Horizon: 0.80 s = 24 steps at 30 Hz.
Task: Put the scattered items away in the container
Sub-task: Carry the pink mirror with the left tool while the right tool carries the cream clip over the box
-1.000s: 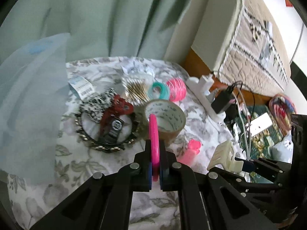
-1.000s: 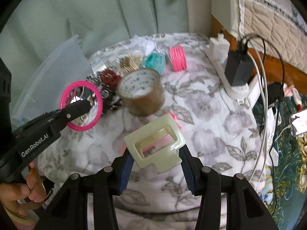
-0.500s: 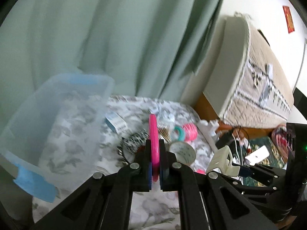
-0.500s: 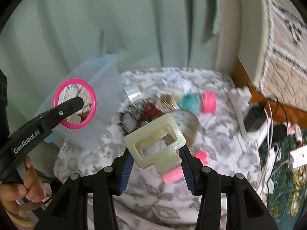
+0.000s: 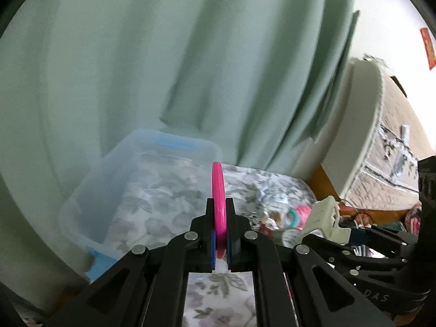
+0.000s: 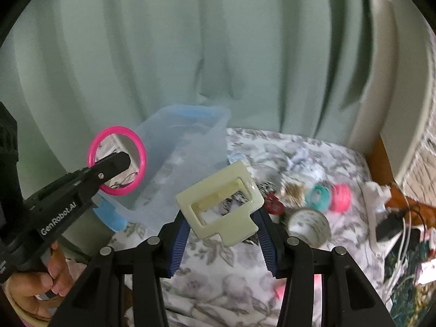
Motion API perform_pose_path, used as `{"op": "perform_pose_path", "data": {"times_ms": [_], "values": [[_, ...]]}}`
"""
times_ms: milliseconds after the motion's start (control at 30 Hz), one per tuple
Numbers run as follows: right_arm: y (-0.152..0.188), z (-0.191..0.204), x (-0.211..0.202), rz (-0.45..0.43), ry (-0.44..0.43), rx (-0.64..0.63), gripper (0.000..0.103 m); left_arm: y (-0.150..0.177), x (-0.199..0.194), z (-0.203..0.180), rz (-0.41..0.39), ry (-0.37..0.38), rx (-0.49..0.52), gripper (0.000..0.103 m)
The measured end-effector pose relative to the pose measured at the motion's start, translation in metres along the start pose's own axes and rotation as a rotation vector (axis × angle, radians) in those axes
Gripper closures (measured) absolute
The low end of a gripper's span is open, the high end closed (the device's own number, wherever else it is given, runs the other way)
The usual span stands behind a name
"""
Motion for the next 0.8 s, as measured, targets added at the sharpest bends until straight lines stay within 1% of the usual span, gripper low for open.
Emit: {"op": "perform_pose_path", "data": {"times_ms": [233, 367, 567, 800], "values": [[-0.011, 0.023, 0.023, 0.021, -0.036, -0.048, 0.052, 0.001, 0.006, 0.033, 0.011, -0.064, -0.039, 0.098], [-0.017, 0.034, 0.036, 0.034, -0.055, -0.073, 0.052, 0.002, 0.011, 0.047, 0.022, -0.087, -0.055, 0.098], [-0.024, 0.051, 0.055, 0.054, -0.081, -0.108, 0.052, 0.005, 0.018, 0.063, 0.042, -0.113, -0.071, 0.098], [-0.028, 0.063, 0.078, 0.087, -0.097, -0.131, 0.052, 0.007, 0.03, 0.075, 0.068, -0.127, -0.082, 0.098]]}}
Point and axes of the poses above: each gripper's, at about its wrist camera, not at the fingertips, and x roughly the way its jaws point, z to its left, y to its underside, the point moved 5 cm from there along x, roughly the way its jaws point, and after that the axes turned 14 degrees about -y, right-handed, at the moved point
